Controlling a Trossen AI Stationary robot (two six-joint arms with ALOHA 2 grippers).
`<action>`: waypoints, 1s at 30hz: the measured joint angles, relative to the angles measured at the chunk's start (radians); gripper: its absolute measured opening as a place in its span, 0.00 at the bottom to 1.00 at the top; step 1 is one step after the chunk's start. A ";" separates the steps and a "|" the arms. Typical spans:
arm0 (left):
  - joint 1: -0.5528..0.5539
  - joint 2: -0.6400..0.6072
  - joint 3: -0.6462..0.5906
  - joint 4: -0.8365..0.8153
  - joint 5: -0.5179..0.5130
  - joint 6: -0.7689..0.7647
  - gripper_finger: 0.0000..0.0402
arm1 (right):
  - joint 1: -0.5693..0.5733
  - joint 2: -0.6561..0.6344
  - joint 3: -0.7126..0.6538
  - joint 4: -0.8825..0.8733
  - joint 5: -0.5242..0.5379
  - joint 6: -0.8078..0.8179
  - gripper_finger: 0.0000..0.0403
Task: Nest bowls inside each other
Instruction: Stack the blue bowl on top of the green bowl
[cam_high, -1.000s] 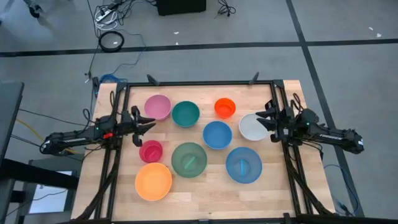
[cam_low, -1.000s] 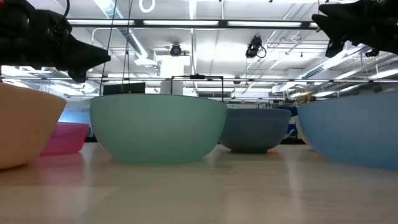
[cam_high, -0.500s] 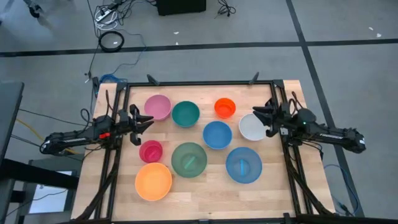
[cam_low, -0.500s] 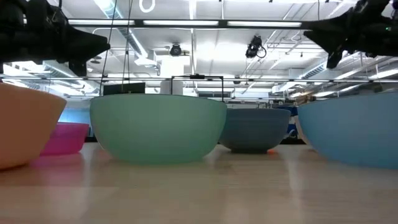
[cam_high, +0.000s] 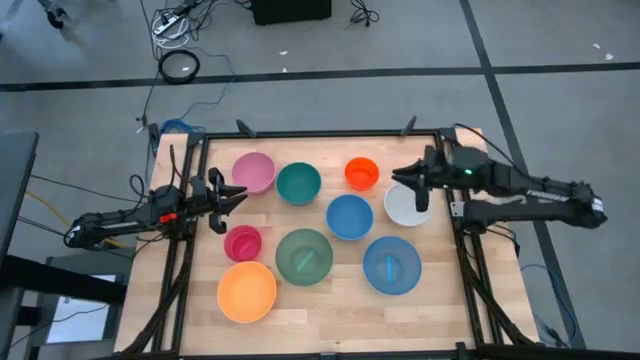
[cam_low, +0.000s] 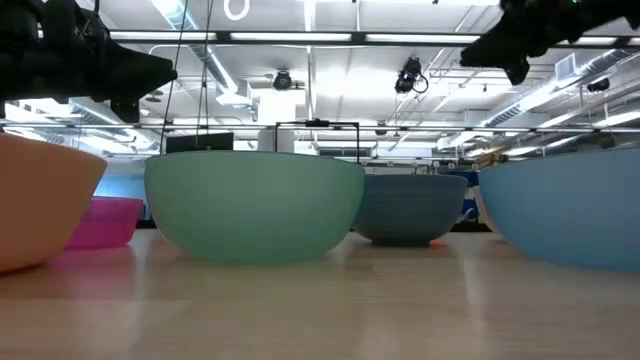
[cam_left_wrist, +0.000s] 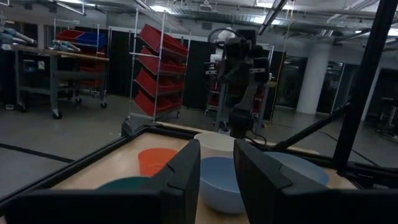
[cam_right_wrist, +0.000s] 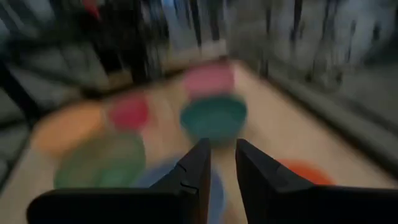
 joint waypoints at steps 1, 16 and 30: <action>0.000 0.000 0.000 0.000 0.000 0.000 0.26 | 0.009 0.045 0.049 -0.078 0.000 0.001 0.16; 0.000 0.000 0.014 -0.004 0.000 -0.024 0.26 | 0.396 0.423 0.412 -0.767 -0.053 0.372 0.15; 0.000 0.000 0.020 -0.001 0.001 -0.097 0.26 | 0.727 0.462 0.298 -0.843 0.109 0.931 0.14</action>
